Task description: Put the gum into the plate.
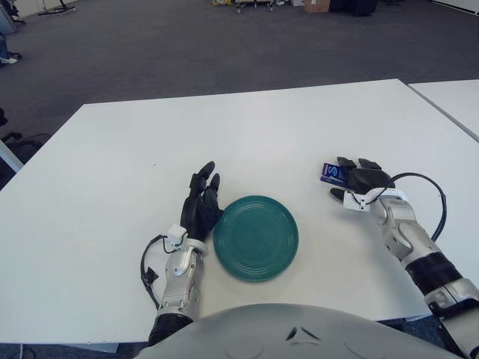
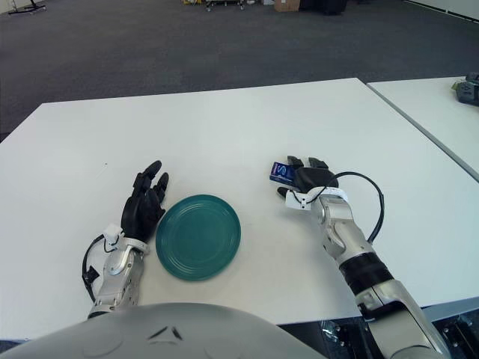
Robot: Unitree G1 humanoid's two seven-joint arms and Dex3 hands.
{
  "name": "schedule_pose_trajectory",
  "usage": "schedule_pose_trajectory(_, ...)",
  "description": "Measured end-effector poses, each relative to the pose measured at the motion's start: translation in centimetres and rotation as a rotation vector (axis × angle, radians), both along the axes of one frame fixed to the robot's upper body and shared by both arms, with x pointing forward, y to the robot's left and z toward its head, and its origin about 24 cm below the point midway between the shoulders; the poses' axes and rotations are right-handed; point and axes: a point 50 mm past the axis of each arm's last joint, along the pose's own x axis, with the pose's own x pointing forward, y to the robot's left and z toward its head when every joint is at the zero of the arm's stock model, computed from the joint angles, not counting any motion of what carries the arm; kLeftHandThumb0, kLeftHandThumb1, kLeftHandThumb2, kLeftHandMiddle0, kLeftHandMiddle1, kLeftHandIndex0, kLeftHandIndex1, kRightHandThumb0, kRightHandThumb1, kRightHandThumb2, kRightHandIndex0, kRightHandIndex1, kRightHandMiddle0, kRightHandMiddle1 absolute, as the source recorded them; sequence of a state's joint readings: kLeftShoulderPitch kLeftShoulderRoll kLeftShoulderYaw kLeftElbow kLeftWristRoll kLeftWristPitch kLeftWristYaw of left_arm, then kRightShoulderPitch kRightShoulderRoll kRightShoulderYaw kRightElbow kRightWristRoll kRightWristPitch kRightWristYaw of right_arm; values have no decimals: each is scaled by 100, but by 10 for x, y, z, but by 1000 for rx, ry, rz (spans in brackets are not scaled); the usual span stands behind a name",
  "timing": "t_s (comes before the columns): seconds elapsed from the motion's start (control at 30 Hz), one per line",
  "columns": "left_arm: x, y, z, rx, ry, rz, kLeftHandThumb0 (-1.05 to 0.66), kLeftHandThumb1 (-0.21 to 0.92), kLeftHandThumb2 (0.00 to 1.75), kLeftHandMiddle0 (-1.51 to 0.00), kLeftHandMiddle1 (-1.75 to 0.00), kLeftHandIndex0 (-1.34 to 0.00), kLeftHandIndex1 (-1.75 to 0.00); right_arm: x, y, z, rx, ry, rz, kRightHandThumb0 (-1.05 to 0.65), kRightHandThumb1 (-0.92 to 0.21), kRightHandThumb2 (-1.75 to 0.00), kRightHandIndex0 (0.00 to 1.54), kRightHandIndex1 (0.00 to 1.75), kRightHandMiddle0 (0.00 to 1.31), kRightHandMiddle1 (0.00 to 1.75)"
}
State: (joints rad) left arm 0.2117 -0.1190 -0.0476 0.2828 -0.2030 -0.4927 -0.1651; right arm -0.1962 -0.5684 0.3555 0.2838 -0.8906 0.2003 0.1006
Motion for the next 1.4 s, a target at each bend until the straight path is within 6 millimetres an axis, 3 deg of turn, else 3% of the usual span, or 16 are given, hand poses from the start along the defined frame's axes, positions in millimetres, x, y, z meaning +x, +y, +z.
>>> schedule_pose_trajectory(0.57,1,1,0,-22,-7,1,-105,92,72,-34,-1,0,-72,3,-6,-5,-23,-53,-25,-104,-92,-78,13,2,0,31)
schedule_pose_trajectory(1.17,3,0,1,-31,-14,-7,-105,92,71,-32,-1,0,-59,14,-11,-8,-76,-96,-38,-100,-92,-75,22,2,0,51)
schedule_pose_trajectory(1.4,3,0,1,-33,-16,-7,-105,92,69,-34,-1,0,-65,16,-12,-8,-93,-102,-32,-98,-92,-76,26,3,0,60)
